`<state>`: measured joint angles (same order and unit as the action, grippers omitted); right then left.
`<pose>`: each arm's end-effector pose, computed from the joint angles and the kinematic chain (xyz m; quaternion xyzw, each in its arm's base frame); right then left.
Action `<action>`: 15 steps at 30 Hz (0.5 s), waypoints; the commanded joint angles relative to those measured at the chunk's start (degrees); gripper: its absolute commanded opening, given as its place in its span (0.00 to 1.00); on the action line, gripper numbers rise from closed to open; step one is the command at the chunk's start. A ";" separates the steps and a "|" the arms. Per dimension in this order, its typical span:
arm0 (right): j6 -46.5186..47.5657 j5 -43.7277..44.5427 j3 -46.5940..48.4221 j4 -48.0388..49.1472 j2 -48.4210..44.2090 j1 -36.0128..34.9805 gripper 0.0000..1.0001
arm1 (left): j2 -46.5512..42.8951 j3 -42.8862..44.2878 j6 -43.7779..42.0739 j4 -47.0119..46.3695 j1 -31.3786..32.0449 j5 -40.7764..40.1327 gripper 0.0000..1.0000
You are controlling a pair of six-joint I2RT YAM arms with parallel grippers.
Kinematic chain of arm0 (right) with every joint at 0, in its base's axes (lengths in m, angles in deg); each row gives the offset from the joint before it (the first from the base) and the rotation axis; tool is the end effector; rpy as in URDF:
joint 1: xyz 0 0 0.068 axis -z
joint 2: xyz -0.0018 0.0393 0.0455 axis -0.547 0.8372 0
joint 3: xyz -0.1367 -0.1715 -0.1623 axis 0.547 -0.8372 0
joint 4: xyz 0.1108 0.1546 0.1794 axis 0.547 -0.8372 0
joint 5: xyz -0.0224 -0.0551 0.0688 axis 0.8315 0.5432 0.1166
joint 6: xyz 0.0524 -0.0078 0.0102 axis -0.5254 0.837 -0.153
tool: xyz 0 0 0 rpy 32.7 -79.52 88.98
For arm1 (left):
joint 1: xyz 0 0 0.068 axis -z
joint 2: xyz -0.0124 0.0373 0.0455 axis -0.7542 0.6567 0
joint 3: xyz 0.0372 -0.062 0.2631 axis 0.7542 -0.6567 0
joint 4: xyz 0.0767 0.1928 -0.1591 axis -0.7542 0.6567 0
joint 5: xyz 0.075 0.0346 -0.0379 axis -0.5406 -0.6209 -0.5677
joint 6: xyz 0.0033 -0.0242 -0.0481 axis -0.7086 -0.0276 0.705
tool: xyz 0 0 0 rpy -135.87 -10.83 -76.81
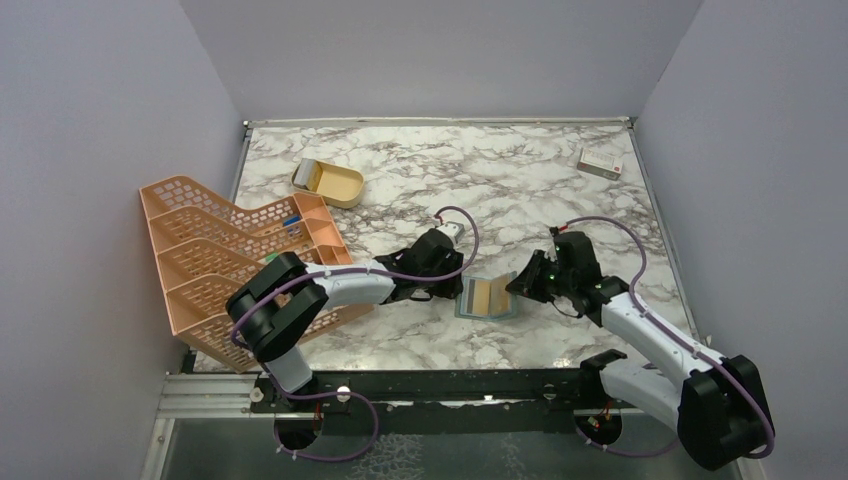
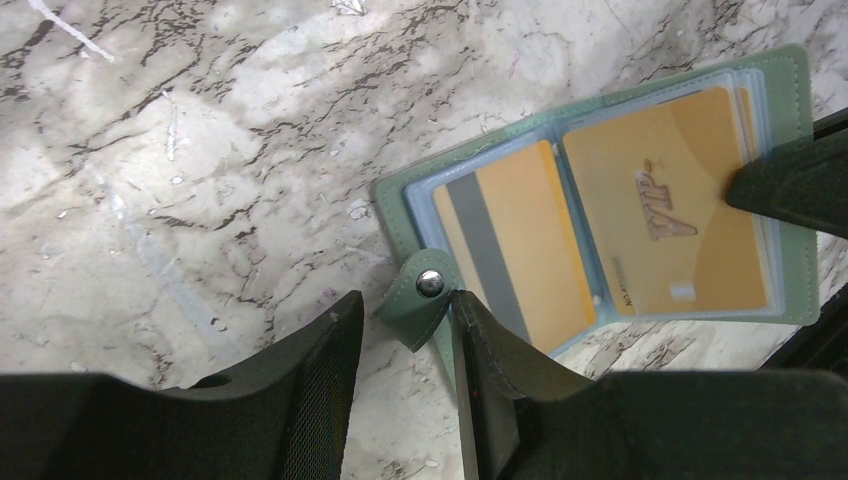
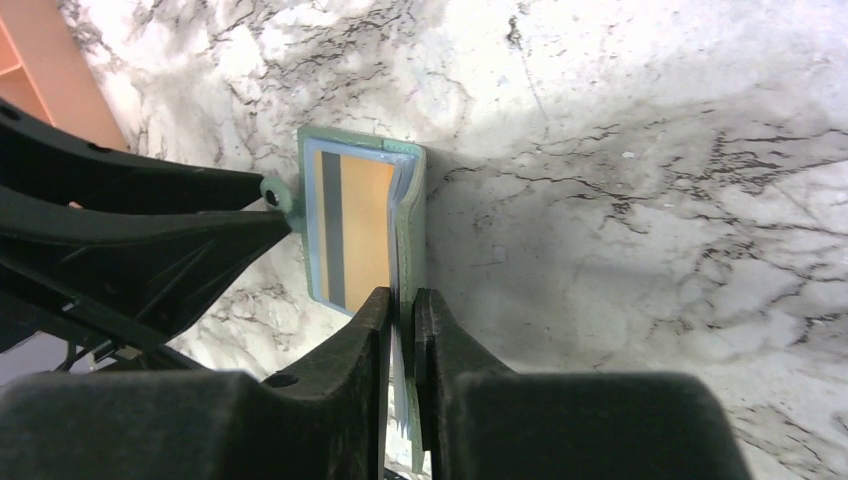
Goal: Put the credit cards into the card holder
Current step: Close the card holder at the center of the board.
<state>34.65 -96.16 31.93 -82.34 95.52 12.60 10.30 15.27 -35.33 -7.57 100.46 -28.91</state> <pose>0.1735 0.0750 0.1753 0.1351 0.9206 0.2857 0.2293 0.2069 -0.2624 0.1603 0.1532 0.9036 -0.2822 0.2836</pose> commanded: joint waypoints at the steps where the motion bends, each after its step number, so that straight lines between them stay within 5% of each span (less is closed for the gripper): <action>1: 2.33 4.79 2.19 -2.32 -1.15 -0.23 0.10 | -2.52 -0.28 -1.75 2.40 0.17 -3.53 0.40; 15: 5.85 9.62 6.17 -7.59 -1.01 -0.27 0.06 | -1.80 -0.24 -1.95 2.98 0.17 -3.44 0.38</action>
<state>38.71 -90.02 35.58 -88.11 95.34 12.54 9.44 15.27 -36.40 -5.38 100.46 -31.03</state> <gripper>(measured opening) 0.090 0.389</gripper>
